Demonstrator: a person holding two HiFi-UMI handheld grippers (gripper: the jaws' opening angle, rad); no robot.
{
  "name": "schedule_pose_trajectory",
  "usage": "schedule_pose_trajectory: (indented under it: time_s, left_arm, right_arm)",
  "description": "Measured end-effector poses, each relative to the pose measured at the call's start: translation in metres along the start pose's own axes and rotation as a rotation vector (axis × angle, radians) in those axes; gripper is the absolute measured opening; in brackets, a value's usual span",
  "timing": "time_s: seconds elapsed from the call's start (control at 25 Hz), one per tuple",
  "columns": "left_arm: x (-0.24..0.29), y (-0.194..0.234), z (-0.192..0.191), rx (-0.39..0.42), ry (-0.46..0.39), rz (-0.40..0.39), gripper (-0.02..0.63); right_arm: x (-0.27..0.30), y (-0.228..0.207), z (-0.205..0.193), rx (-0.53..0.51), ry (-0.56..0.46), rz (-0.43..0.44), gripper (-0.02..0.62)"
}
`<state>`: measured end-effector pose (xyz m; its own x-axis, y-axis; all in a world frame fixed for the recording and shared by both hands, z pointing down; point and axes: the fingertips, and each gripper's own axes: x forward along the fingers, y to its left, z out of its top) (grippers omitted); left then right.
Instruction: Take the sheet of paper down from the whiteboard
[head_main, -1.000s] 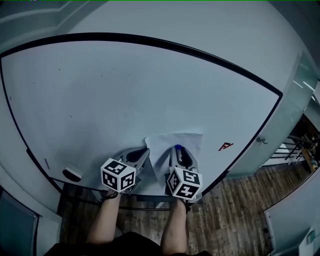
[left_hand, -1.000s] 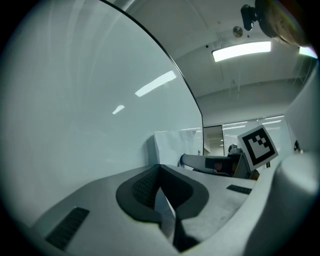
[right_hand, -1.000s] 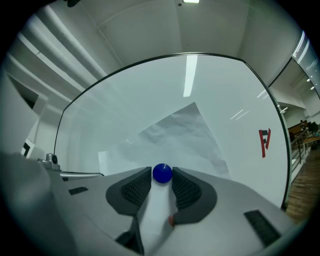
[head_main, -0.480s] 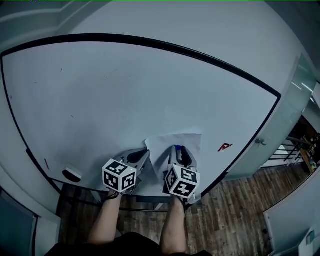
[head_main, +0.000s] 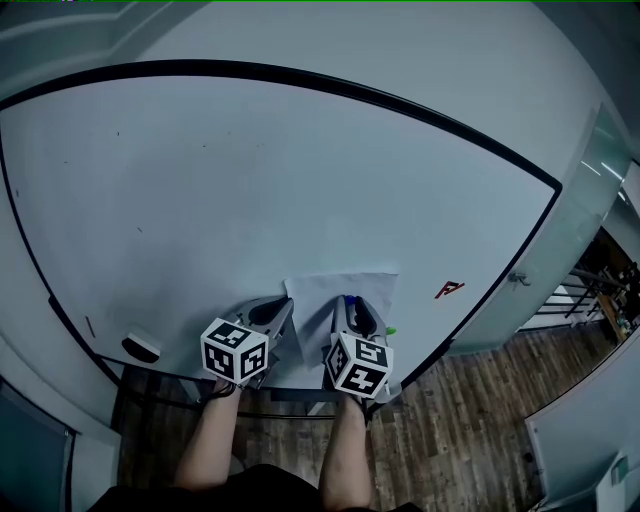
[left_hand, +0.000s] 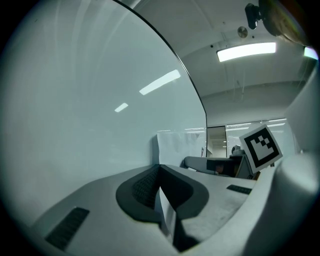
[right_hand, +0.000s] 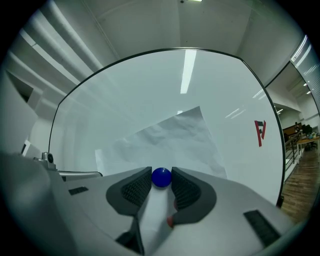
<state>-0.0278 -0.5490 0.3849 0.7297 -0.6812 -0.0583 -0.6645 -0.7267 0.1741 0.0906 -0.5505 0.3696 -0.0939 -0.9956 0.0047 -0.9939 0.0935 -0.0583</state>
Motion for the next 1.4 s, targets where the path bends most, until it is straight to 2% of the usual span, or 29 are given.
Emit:
schedule_pose_trajectory:
  time_s: [0.2,0.48,1.04,1.4]
  left_arm:
    - [-0.003,0.009,-0.013,-0.026,0.003,0.029,0.020]
    - [-0.004,0.009,-0.023,-0.041,0.016,0.031,0.020]
    - [-0.006,0.009,-0.031,-0.048,0.032,0.058,0.020]
    - [-0.006,0.009,-0.034,-0.043,0.043,0.058,0.020]
  right_arm:
    - [0.002,0.003,-0.023,-0.036,0.033,0.000,0.135]
    - [0.002,0.001,-0.039,-0.049,0.043,-0.006,0.135]
    - [0.001,0.004,-0.047,-0.093,0.056,-0.036,0.137]
    - [-0.001,0.003,-0.053,-0.075,0.065,-0.040,0.137]
